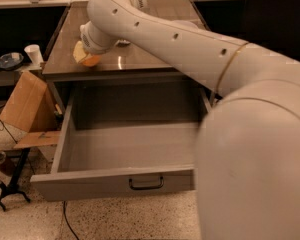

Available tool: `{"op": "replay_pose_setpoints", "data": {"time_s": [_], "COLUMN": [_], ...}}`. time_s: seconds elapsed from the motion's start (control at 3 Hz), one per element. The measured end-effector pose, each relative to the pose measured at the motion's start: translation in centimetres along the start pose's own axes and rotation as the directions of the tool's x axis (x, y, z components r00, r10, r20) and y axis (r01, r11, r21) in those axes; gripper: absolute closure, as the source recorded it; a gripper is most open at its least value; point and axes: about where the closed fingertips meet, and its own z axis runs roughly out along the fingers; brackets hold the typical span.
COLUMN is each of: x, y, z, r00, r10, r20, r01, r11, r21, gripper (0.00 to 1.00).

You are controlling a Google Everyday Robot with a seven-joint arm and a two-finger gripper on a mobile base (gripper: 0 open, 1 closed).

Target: Place orange into top drawer

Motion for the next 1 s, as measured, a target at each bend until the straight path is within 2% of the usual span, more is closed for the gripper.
{"op": "replay_pose_setpoints", "data": {"time_s": [0.33, 0.67, 1.0], "x": [2.6, 6.1, 12.5], "y": [-1.0, -1.3, -0.9], "z": [-4.1, -8.6, -12.1], "r00": [1.000, 1.000, 1.000], "r10": [-0.005, -0.021, 0.017], "r20": [0.014, 0.023, 0.016], "r01": [0.005, 0.022, -0.015], "r11": [1.0000, 0.9989, 0.9936], "r21": [-0.005, -0.042, -0.112], "gripper": [1.00, 1.00, 1.00]}}
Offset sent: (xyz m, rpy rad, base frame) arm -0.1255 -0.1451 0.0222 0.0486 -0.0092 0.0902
